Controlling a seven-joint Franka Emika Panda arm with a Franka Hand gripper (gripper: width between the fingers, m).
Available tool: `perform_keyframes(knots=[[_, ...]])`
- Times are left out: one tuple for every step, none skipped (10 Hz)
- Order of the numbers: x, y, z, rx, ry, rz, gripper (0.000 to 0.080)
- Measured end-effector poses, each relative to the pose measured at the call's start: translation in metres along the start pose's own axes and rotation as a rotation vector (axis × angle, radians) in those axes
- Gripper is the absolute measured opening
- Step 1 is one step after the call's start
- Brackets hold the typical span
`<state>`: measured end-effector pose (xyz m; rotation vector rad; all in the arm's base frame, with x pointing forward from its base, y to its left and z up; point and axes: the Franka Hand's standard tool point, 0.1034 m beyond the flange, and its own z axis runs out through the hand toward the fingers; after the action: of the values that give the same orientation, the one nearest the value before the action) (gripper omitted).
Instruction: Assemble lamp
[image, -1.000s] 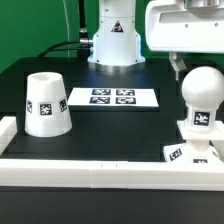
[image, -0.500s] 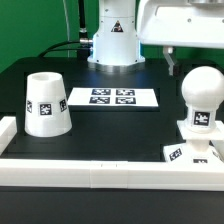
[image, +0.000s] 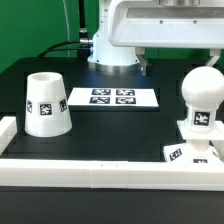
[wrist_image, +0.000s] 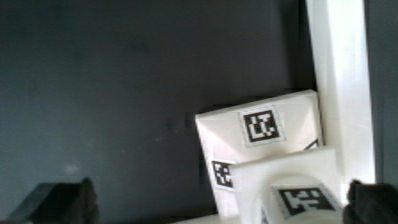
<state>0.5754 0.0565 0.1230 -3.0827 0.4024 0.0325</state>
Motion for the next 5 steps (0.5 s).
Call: perform_keyframes(knots=[[-0.001, -0.002, 0.003, -0.006, -0.003, -0.009, 0.0699], [-0.006, -0.001, 0.01, -0.022, -0.014, -0.067, 0.0699], [-0.015, 0.015, 0.013, -0.048, -0.03, -0.197, 0.0699], [-0.027, 0.037, 0.015, -0.056, -0.041, -0.235, 0.0699], [-0.034, 0.056, 0.015, -0.049, -0.042, -0.294, 0.0699]])
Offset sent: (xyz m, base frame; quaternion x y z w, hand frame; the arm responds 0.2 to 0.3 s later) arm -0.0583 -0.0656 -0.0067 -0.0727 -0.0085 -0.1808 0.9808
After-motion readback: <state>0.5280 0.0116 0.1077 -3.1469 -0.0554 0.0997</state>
